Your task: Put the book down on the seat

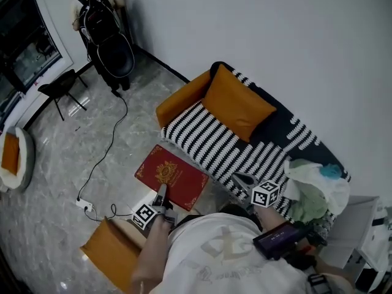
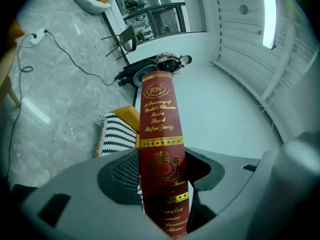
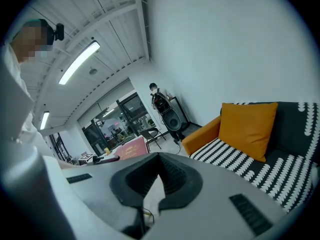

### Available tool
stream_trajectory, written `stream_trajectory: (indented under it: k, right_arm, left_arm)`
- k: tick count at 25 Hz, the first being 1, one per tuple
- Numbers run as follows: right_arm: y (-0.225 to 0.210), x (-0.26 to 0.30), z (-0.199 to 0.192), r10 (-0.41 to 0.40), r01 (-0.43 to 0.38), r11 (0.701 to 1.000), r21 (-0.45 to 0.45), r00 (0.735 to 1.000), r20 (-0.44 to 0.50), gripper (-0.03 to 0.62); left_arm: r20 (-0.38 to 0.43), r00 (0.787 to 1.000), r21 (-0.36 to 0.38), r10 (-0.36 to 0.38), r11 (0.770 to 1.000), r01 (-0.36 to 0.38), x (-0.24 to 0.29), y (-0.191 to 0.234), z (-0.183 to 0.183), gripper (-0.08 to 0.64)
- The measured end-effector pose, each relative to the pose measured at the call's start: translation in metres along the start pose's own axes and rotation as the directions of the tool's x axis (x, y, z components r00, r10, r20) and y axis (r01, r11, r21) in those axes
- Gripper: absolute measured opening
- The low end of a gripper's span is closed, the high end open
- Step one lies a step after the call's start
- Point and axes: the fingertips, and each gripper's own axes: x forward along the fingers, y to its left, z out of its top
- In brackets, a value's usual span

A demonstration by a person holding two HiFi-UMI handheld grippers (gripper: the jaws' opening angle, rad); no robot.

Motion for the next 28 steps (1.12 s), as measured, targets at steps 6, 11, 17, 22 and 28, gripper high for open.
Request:
stream_trajectory:
  k: [6,11,17,22,28]
  right_arm:
    - [0.000,0.008,0.007,0.002,-0.002,1.000,-0.005,1.000,-0.011,0.014]
    - [-0.004,0.016,0.010,0.003,-0.003,1.000,0.000,1.000,-0.019,0.014]
    - [-0.015,0.031,0.000,0.029,-0.027,0.999,0.027,0.998,-0.058,0.014]
    - [-0.030,0.059,-0.005,0.050,-0.044,0.996,0.075,0.996,-0.074,0.014]
    - [-0.047,0.098,0.016,0.078,-0.071,0.994,0.082,0.993,-0.085,0.014]
  left_arm:
    - [-0.004,1.000,-0.005,0.005,1.000,-0.005,0.008,-0.004,0.007,0.249]
    - [0.003,1.000,-0.001,0.031,1.000,-0.031,0.011,0.001,0.014,0.249]
    - [0.019,0.998,-0.015,0.060,0.998,-0.060,0.016,0.008,0.015,0.249]
    - [0.033,0.995,-0.013,0.098,0.995,-0.097,0.024,0.013,0.032,0.249]
    - [0.033,0.996,0.001,0.083,0.997,-0.083,0.059,0.006,0.054,0.249]
